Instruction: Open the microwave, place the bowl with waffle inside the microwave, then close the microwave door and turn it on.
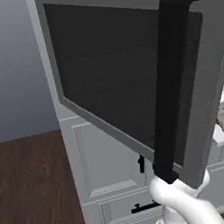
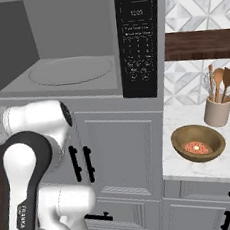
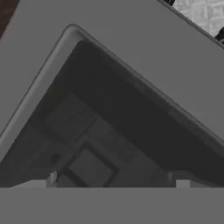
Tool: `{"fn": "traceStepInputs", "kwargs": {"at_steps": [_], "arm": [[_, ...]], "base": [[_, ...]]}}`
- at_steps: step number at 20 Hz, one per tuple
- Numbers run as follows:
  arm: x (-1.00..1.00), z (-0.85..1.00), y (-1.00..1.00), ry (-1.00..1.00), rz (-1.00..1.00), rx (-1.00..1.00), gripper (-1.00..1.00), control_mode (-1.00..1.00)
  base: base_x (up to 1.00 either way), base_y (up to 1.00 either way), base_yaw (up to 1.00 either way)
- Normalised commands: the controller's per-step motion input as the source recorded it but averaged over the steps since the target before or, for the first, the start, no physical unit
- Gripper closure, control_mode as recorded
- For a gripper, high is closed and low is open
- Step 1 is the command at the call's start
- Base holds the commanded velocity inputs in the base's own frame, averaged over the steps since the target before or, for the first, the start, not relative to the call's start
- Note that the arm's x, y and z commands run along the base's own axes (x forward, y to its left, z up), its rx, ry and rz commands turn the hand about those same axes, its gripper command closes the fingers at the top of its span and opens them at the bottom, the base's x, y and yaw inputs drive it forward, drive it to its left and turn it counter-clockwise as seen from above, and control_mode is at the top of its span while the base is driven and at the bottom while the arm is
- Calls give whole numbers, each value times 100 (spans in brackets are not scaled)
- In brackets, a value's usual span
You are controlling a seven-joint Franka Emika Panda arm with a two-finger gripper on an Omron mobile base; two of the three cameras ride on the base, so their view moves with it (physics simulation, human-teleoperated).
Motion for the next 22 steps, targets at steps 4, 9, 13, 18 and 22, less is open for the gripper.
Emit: {"fn": "traceStepInputs", "kwargs": {"at_steps": [4,9,13,18,22], "arm": [[3,3,100,-15,3,-4,-100,-100],[0,10,100,-19,0,-8,-100,-100],[0,24,74,-16,-1,-2,-100,-100],[7,12,-7,-8,-13,0,-100,-100],[10,-5,-97,10,-43,0,-100,-100]], "base": [[0,0,0],[0,0,0],[0,0,0],[0,0,0],[0,0,0]]}}
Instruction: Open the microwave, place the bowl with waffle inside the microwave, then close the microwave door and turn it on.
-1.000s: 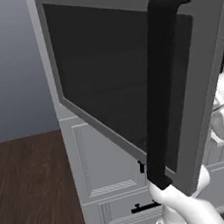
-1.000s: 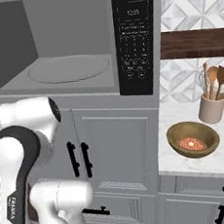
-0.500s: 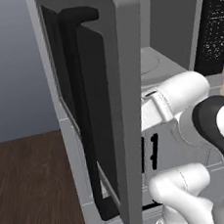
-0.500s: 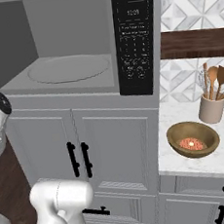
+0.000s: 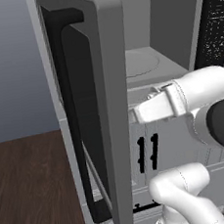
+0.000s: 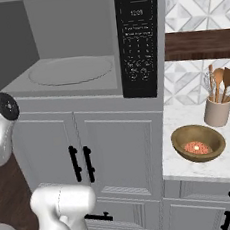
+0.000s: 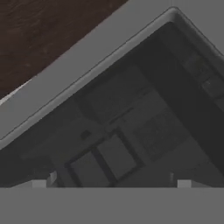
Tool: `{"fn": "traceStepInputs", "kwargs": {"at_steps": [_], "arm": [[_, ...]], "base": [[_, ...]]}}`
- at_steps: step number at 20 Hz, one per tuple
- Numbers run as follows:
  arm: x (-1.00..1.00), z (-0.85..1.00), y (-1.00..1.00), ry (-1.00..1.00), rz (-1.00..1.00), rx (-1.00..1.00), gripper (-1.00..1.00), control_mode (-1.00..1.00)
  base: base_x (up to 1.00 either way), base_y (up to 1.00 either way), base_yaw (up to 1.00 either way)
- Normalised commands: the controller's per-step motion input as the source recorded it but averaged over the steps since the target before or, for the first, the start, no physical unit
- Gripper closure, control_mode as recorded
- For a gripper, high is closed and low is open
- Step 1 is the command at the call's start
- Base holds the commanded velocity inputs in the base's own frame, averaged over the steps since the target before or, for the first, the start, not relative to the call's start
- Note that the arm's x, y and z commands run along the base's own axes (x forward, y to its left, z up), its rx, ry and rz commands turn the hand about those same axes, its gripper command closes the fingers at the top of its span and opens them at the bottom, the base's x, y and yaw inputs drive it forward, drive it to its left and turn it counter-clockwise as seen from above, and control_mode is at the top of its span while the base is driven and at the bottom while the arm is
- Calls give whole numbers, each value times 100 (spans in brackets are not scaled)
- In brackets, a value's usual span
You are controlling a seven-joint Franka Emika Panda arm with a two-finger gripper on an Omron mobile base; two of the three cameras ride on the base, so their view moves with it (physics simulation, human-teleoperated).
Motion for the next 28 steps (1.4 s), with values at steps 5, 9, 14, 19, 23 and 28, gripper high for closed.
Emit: {"fn": "traceStepInputs", "kwargs": {"at_steps": [5,9,14,19,23,28], "arm": [[32,-8,-100,38,-56,-5,-100,-100],[40,-9,-100,51,-59,-6,-100,-100],[33,-30,-100,42,-59,-8,-100,-100],[33,-48,-100,37,-51,-13,-100,-100],[25,-62,-100,32,-48,-16,-100,-100],[8,-64,-100,24,-48,-11,-100,-100]], "base": [[0,0,0],[0,0,0],[0,0,0],[0,0,0],[0,0,0],[0,0,0]]}}
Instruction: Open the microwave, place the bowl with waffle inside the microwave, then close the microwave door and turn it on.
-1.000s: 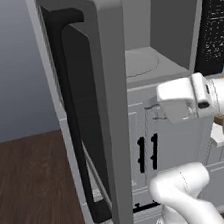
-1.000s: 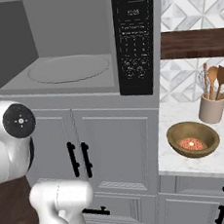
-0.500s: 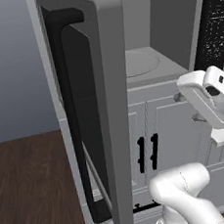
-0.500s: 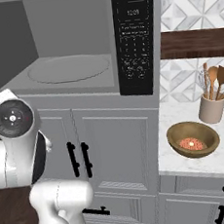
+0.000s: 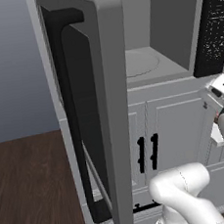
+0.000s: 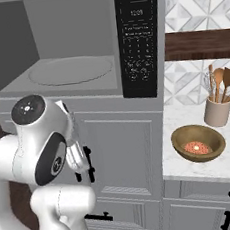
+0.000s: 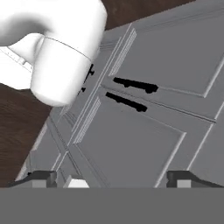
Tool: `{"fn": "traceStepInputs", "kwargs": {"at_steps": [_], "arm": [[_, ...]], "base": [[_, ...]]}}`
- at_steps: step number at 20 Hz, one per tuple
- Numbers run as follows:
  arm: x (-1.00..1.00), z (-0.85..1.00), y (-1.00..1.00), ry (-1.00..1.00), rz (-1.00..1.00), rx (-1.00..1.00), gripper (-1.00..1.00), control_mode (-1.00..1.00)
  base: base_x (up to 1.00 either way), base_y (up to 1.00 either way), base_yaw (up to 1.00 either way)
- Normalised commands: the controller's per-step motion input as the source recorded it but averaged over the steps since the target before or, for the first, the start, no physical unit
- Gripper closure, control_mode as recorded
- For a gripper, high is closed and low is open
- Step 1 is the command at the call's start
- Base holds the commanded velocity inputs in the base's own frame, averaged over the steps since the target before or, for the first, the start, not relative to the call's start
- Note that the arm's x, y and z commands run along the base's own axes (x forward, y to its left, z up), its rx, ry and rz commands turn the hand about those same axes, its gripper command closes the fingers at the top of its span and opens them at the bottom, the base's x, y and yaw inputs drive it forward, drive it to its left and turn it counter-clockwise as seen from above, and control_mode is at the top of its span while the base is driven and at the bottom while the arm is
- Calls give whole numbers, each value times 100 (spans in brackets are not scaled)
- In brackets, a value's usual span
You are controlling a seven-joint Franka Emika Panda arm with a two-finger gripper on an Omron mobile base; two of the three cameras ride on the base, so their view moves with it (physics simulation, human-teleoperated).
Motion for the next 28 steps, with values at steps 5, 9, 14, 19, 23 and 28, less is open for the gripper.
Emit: {"fn": "traceStepInputs", "kwargs": {"at_steps": [5,9,14,19,23,28], "arm": [[-1,-53,-100,10,-34,0,-100,-100],[-6,-30,-100,1,-16,6,-100,-100],[0,-5,-100,0,-8,15,-100,-100],[13,0,-75,0,-7,10,-100,-100],[43,-6,-46,0,-1,2,-100,-100],[48,-25,-30,0,0,0,-100,-100]], "base": [[0,0,0],[0,0,0],[0,0,0],[0,0,0],[0,0,0],[0,0,0]]}}
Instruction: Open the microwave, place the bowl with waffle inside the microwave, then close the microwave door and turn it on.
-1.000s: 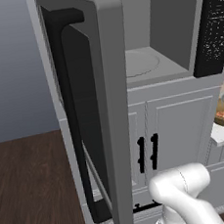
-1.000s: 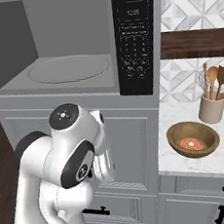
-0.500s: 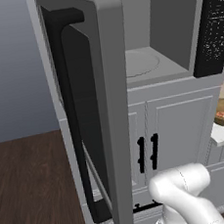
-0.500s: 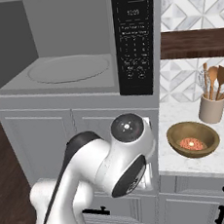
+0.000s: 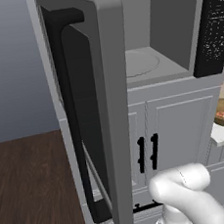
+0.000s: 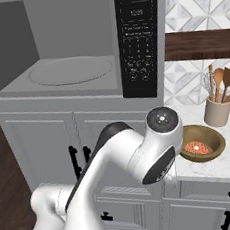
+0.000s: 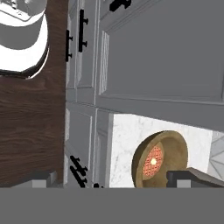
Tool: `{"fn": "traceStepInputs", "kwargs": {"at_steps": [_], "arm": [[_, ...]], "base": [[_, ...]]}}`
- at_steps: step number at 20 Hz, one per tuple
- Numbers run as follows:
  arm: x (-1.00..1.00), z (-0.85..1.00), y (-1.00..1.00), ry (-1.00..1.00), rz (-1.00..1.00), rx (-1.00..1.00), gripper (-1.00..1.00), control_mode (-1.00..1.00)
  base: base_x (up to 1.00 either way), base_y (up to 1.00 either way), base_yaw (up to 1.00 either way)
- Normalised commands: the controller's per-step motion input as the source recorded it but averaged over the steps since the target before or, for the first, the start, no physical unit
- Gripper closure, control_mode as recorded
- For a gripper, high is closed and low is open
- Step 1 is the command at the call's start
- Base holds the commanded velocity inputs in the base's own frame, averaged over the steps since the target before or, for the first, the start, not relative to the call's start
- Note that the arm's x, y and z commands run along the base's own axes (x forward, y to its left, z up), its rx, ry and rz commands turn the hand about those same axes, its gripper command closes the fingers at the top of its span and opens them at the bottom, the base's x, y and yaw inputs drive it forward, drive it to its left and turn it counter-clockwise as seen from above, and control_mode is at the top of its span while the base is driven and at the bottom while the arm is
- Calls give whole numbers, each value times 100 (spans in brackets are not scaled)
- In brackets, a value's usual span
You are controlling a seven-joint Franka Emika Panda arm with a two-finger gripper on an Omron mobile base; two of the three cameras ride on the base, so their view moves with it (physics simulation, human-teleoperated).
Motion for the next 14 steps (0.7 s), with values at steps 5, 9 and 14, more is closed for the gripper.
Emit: {"fn": "traceStepInputs", "kwargs": {"at_steps": [5,9,14], "arm": [[40,-34,-38,0,0,0,-100,-100],[43,-35,-39,0,0,0,-100,-100],[45,-36,-42,0,1,0,-100,-100]], "base": [[0,0,0],[0,0,0],[0,0,0]]}}
